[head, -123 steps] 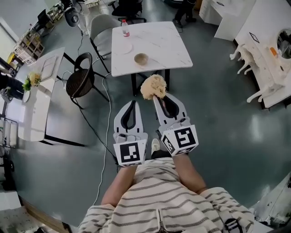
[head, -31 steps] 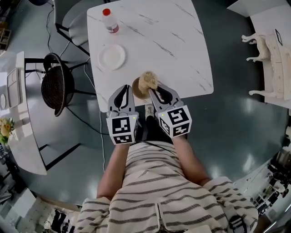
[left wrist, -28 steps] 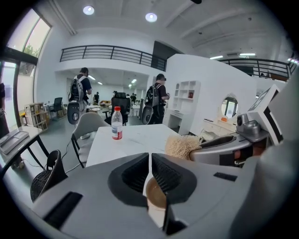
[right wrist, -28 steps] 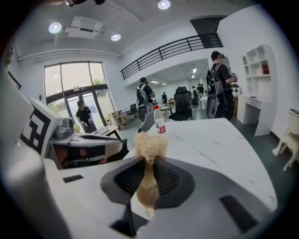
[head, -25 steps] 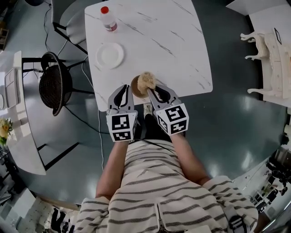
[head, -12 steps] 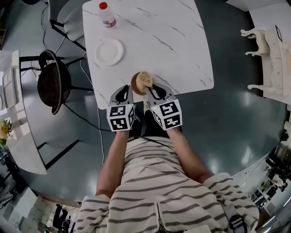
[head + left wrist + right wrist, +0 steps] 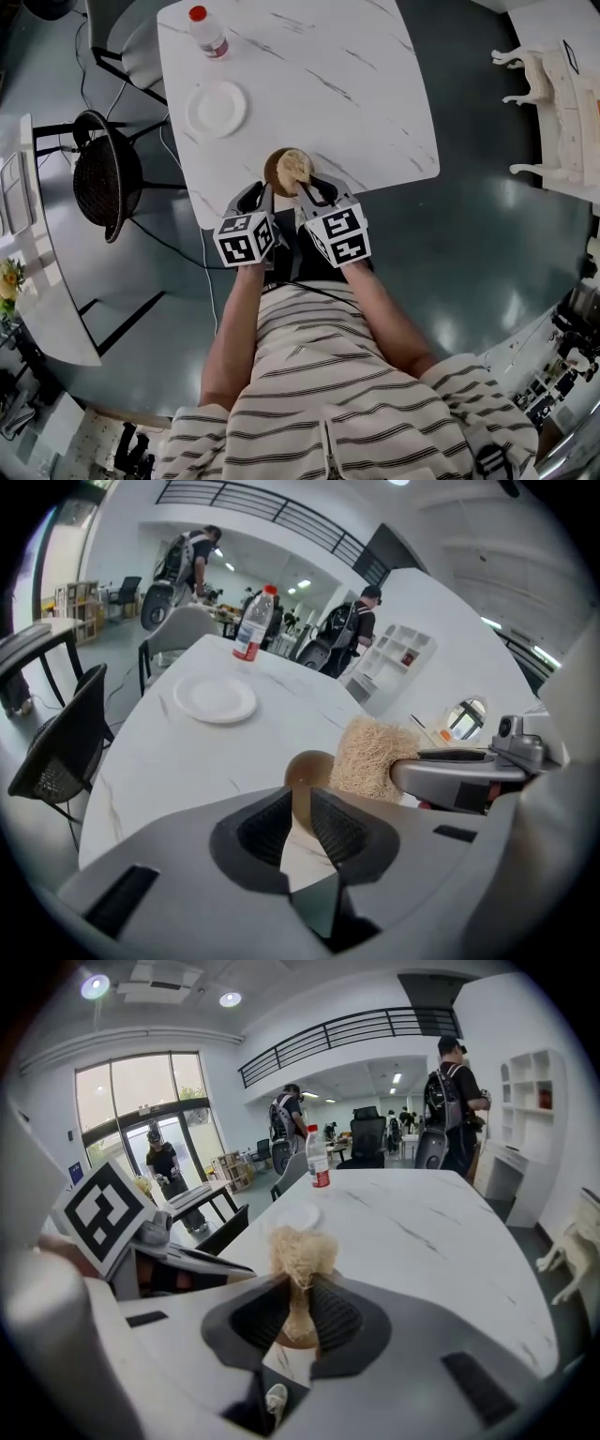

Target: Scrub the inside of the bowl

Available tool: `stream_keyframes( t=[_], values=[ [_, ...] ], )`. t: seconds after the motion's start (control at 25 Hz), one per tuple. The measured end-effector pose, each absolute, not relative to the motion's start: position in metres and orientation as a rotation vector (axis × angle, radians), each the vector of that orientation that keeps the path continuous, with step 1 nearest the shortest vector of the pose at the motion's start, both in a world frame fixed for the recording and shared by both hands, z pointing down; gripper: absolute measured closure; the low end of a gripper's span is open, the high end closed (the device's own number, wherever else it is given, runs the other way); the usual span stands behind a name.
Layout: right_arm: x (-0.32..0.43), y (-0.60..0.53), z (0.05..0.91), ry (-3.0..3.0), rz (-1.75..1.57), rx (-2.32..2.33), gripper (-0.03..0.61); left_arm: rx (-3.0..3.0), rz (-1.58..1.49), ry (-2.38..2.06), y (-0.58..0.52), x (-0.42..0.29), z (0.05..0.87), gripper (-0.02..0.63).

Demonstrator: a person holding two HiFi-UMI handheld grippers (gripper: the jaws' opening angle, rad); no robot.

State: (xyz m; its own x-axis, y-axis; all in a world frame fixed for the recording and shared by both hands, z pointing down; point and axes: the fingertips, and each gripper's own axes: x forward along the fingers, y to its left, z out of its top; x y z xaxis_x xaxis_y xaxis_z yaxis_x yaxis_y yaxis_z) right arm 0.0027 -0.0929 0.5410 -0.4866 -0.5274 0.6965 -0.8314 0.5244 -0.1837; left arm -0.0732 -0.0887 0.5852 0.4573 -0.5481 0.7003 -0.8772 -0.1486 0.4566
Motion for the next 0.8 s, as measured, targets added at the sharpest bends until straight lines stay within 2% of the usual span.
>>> stream_keyframes(
  t=[0.36,0.8],
  values=[
    [0.010,-0.093,0.548,-2.178,0.685,1.089,0.511,1.713,0.398,-1.163,-0.084,-0.069,0.605,0.568],
    [0.014,-0.089,0.553,-2.173,0.674,1.050,0.511,1.452,0.148,-1.067,-0.075,-0.065,0.621,0.568]
  ],
)
